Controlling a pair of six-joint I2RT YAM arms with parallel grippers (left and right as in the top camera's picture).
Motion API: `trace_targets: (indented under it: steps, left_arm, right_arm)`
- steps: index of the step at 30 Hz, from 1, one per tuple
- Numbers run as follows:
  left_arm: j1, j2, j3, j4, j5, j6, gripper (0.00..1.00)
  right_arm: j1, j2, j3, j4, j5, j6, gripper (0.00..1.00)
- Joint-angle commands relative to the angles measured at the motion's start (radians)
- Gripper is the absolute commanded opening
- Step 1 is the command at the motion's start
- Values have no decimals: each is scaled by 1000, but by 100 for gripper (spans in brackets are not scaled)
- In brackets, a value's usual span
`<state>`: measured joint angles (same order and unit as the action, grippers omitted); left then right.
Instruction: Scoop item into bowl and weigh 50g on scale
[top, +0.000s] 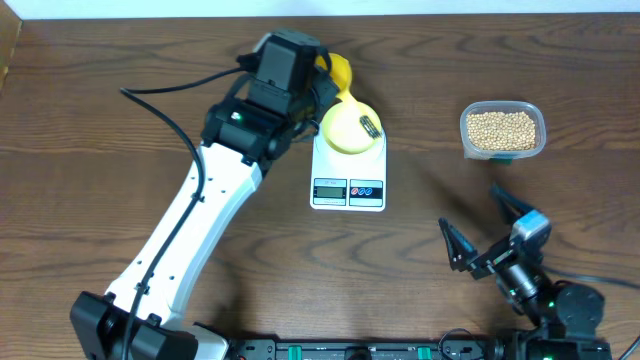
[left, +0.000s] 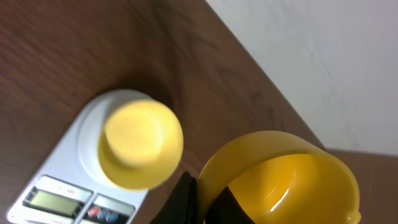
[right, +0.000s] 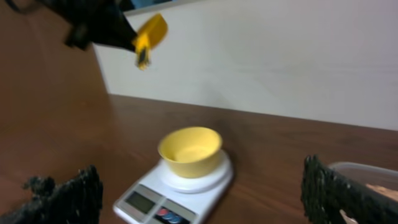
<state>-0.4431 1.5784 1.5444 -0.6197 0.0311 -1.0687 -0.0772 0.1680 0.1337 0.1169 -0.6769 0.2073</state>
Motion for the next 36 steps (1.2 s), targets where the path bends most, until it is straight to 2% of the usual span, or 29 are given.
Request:
trace_targets:
  steps: [1, 6, 13, 16, 19, 23, 26, 32, 36]
  left_arm:
    - [29, -9, 4, 8, -25, 29, 8]
    - [47, -9, 4, 15, -25, 28, 8]
    - [46, -9, 4, 23, -12, 24, 8]
    - [45, -9, 4, 11, -12, -42, 8]
    - [42, -9, 4, -10, -12, -137, 8]
    - [26, -9, 4, -15, -14, -221, 8]
    - [17, -9, 4, -14, -19, -259, 8]
    - [14, -9, 4, -15, -25, -291, 8]
    - [14, -9, 4, -15, -25, -291, 8]
  right_arm:
    - [6, 130, 157, 14, -113, 81, 99]
    - [6, 447, 409, 14, -336, 83, 99]
    - [6, 888, 732, 15, -671, 158, 99]
    - [6, 1034, 815, 15, -756, 159, 99]
    - [6, 1133, 828, 58, -747, 189, 99]
    - [11, 1215, 828, 148, -727, 410, 99]
    - [36, 1250, 828, 236, -698, 468, 99]
    - [148, 1257, 828, 238, -530, 582, 99]
    - [214, 1257, 827, 196, -360, 598, 79]
